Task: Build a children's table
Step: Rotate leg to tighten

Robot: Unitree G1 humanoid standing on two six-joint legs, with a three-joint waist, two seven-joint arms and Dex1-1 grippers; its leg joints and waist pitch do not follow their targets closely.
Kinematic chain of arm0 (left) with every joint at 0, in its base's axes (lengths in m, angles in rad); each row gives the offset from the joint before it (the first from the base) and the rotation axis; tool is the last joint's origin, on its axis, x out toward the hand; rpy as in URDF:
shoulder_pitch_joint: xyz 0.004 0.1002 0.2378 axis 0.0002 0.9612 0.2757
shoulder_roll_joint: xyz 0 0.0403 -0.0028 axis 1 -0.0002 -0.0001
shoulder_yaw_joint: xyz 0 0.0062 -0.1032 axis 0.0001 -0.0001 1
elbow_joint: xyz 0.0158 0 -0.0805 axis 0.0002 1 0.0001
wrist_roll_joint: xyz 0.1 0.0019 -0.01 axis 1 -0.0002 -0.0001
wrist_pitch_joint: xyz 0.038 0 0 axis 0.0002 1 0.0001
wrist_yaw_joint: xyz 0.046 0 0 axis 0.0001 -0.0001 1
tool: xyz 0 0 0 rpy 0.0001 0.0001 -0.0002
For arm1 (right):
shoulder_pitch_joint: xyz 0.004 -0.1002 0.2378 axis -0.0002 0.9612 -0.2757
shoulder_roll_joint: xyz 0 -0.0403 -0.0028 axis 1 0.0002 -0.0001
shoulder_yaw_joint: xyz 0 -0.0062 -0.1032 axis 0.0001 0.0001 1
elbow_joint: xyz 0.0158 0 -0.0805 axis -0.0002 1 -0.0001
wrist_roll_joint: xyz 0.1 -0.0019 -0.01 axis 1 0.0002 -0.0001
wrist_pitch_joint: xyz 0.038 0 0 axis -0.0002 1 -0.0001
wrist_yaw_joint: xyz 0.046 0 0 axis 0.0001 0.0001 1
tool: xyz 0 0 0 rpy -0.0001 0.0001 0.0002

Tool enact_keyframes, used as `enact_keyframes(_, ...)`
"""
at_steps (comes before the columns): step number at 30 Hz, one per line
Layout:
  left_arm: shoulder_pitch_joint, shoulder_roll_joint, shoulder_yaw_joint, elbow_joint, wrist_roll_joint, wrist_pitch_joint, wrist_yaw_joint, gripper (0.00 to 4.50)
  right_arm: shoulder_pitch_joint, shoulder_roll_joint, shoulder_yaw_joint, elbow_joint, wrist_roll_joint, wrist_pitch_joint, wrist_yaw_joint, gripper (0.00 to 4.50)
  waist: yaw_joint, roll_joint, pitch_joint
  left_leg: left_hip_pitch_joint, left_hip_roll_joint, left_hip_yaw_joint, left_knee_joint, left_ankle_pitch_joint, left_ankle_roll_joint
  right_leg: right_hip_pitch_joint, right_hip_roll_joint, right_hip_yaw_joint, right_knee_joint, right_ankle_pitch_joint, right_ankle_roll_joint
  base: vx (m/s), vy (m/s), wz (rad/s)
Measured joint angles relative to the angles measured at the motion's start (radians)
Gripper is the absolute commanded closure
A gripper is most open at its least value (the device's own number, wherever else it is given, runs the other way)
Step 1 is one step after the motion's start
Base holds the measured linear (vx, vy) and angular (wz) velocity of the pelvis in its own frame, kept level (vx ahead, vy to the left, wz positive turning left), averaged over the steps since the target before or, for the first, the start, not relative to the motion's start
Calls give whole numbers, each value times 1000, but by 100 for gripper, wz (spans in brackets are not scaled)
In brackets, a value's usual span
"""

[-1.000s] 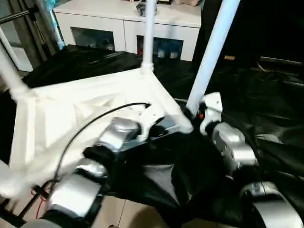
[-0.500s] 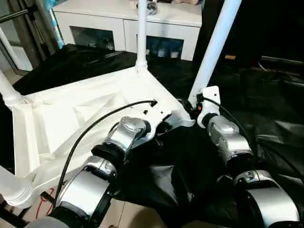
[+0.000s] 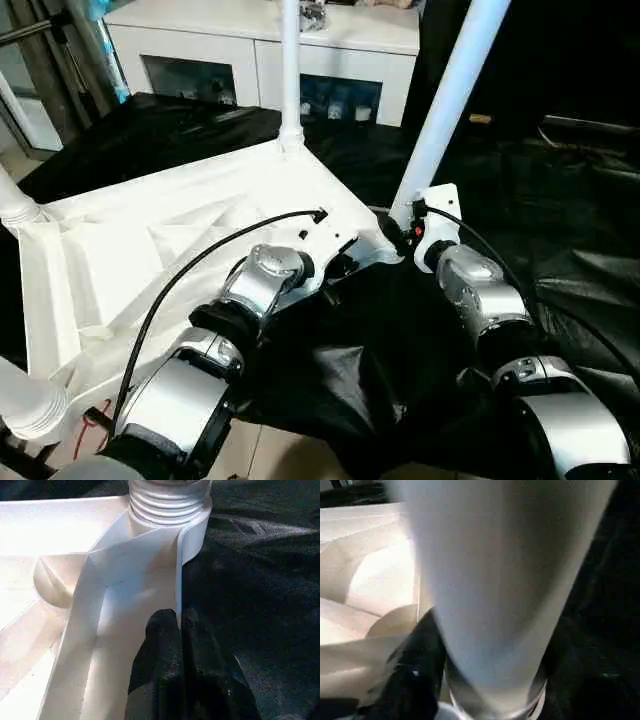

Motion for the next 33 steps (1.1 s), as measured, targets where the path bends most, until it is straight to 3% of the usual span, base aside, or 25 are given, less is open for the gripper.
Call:
enact_keyframes(1, 0, 1, 0, -1, 0, -2, -1, 450, 2, 0, -4, 7, 1, 4, 2, 111, 0, 1, 1, -1, 0, 0, 0, 0, 0, 0, 0, 0, 0, 0, 0, 0, 0, 0)
enact_keyframes(9, 0, 13, 1, -4, 0, -12, -27, 450, 2, -4, -19, 6, 10, 2, 68, 55, -1, 3, 2, -1, 0, 0, -2, 0, 0, -2, 0, 0, 0, 1, -2, 0, 0, 0)
enact_keyframes(22, 9, 46, 0, -47, 0, -25, -105, 450, 24, -39, -9, -17, 6, -14, 165, 55, 1, 5, 3, -16, 1, 0, -3, 0, 0, -16, 0, -1, 2, 3, -4, 0, 0, 0)
enact_keyframes(33, 83, 155, -10, -153, -18, -90, -328, 450, 187, -162, 59, -222, 21, -25, 469, 55, 22, 9, 5, -18, 2, 3, -2, 3, 6, -19, 0, -1, 3, 3, -4, 0, 0, 0)
